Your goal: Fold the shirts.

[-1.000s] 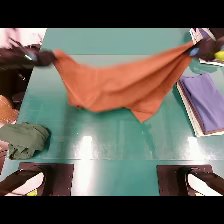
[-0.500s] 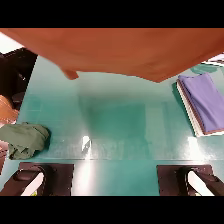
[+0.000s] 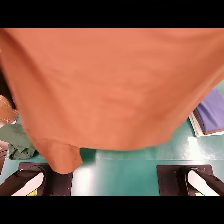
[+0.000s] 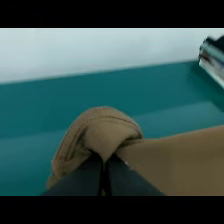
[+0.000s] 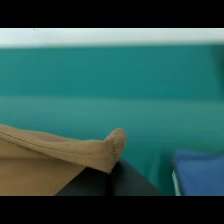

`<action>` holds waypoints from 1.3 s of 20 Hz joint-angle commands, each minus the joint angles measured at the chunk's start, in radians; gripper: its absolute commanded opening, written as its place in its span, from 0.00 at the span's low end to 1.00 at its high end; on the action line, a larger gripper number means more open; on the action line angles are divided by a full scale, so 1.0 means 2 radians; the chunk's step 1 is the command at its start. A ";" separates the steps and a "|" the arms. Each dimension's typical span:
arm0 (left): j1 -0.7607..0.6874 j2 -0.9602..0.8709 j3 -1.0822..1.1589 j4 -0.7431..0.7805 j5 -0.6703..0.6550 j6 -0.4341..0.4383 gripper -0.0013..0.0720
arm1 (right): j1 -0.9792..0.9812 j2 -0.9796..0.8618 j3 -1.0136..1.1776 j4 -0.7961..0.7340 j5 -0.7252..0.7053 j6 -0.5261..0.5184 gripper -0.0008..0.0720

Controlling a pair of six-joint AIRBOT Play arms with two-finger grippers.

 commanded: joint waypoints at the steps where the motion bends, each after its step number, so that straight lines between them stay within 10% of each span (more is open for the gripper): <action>1: 0.000 -0.099 -0.072 -0.004 -0.044 -0.001 0.05 | 0.069 -0.081 -0.066 -0.057 0.003 0.000 0.03; 11: 0.000 -0.282 -0.191 -0.002 0.117 0.017 0.06 | 0.106 -0.336 0.043 -0.088 -0.046 0.002 0.05; 13: 0.003 -0.282 -0.177 0.004 0.098 0.017 0.71 | 0.106 -0.351 0.077 -0.088 -0.016 0.003 0.41; 14: 0.010 -0.282 -0.164 0.005 0.067 0.017 0.76 | 0.104 -0.351 0.086 -0.084 0.002 0.002 0.41; 18: 0.058 -0.251 -0.161 0.011 -0.056 0.022 0.76 | 0.075 -0.298 0.025 -0.007 0.038 -0.015 0.41; 26: 0.092 -0.049 -0.510 -0.009 -0.018 0.027 0.76 | 0.046 -0.122 -0.251 0.082 -0.002 -0.051 0.41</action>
